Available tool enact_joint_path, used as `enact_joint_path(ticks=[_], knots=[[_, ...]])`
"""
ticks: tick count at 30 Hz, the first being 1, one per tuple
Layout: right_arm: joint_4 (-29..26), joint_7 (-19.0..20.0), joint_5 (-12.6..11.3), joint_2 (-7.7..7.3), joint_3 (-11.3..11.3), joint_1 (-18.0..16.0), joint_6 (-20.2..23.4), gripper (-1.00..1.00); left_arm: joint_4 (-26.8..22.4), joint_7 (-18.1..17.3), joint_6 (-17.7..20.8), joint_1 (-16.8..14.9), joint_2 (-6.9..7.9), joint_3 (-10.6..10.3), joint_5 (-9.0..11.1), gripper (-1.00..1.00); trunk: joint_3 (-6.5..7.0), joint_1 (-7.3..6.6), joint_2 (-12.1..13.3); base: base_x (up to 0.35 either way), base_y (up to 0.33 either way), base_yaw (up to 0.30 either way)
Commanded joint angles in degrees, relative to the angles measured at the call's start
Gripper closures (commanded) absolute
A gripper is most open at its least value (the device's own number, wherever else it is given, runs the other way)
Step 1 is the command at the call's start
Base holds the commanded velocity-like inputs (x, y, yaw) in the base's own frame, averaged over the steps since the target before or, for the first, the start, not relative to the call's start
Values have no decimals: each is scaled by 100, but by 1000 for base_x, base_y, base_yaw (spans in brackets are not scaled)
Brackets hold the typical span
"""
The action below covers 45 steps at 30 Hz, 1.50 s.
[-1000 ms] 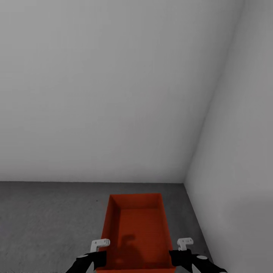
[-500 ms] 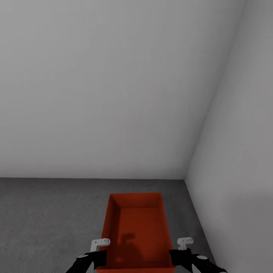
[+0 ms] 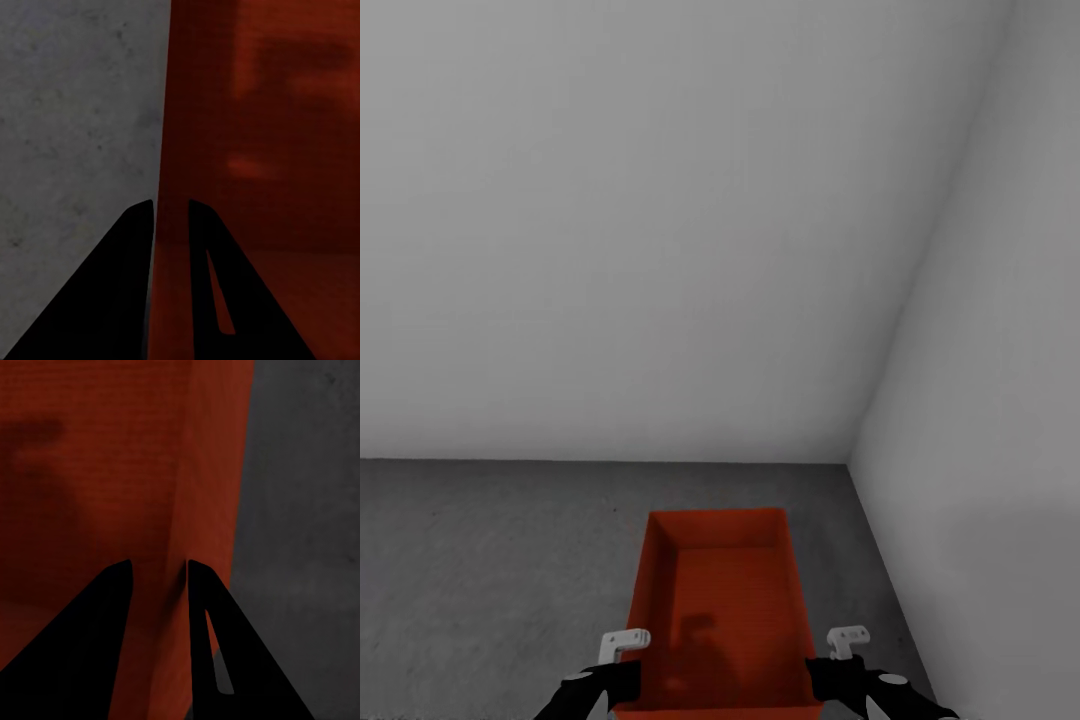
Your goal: Move the two storage containers from the living room to the garage. In the garage, place one container on the floor and stack the other container on top of it (either order is fine).
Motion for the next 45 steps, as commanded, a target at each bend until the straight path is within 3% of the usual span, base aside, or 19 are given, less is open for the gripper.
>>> enact_joint_path(ticks=[1, 5, 11, 22, 31, 45], knots=[[21, 27, 93, 1, -90, -3, 255, 100, -23, 33, -166, -2, -11, -50, 44, 100, -33, 22, -44, 0, 0, 0], [22, 27, 93, 1, -92, -3, 255, 100, -23, 33, -166, -1, -12, -50, 44, 100, -140, 110, -205, 0, 0, 0], [22, 27, 93, 1, -93, -3, 255, 100, -23, 33, -164, 0, -12, -50, 45, 100, -156, 110, -205, 0, 0, 0], [23, 10, 92, 1, -98, -3, 255, 100, -23, 33, -165, 0, -12, -50, 45, 100, -355, 352, -646, 0, 0, 0], [21, 9, 93, 1, -96, -3, 255, 100, -23, 33, -166, -1, -6, -50, 46, 100, -355, 352, -646, 0, 0, 0], [21, 9, 93, 1, -98, -3, 255, 100, -23, 33, -166, 0, -15, -50, 45, 100, -606, 659, -1207, 0, 0, 0]])
